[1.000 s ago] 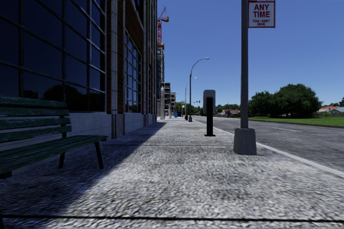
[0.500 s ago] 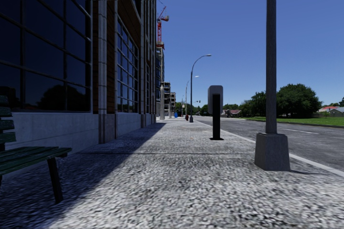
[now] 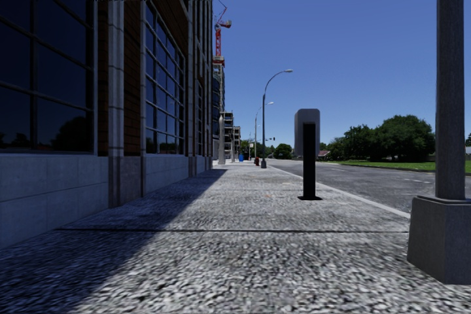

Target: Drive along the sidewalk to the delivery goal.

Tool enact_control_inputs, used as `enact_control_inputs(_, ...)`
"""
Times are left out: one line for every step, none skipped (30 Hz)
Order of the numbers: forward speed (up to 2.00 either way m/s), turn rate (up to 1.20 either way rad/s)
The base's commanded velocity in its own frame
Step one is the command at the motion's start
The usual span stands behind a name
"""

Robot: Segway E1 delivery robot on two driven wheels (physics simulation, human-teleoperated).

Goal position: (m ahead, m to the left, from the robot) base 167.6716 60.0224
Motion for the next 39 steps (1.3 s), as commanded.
enact_control_inputs(2.0,0.0)
enact_control_inputs(2.0,0.0)
enact_control_inputs(2.0,0.0)
enact_control_inputs(2.0,0.0)
enact_control_inputs(2.0,0.0)
enact_control_inputs(2.0,0.0)
enact_control_inputs(2.0,0.0)
enact_control_inputs(2.0,0.0)
enact_control_inputs(2.0,0.0)
enact_control_inputs(2.0,0.0)
enact_control_inputs(2.0,0.0)
enact_control_inputs(2.0,0.0)
enact_control_inputs(2.0,0.0)
enact_control_inputs(2.0,0.0)
enact_control_inputs(2.0,0.0)
enact_control_inputs(2.0,0.0)
enact_control_inputs(2.0,0.0)
enact_control_inputs(2.0,0.0)
enact_control_inputs(2.0,0.0)
enact_control_inputs(2.0,0.0)
enact_control_inputs(2.0,0.0)
enact_control_inputs(2.0,0.0)
enact_control_inputs(2.0,0.0)
enact_control_inputs(2.0,0.0)
enact_control_inputs(2.0,0.0)
enact_control_inputs(2.0,0.0)
enact_control_inputs(2.0,0.04)
enact_control_inputs(2.0,0.04)
enact_control_inputs(2.0,0.05)
enact_control_inputs(2.0,0.05)
enact_control_inputs(2.0,0.05)
enact_control_inputs(2.0,0.05)
enact_control_inputs(2.0,0.0)
enact_control_inputs(2.0,0.0)
enact_control_inputs(2.0,0.0)
enact_control_inputs(2.0,0.0)
enact_control_inputs(2.0,0.0)
enact_control_inputs(2.0,0.0)
enact_control_inputs(2.0,0.03)
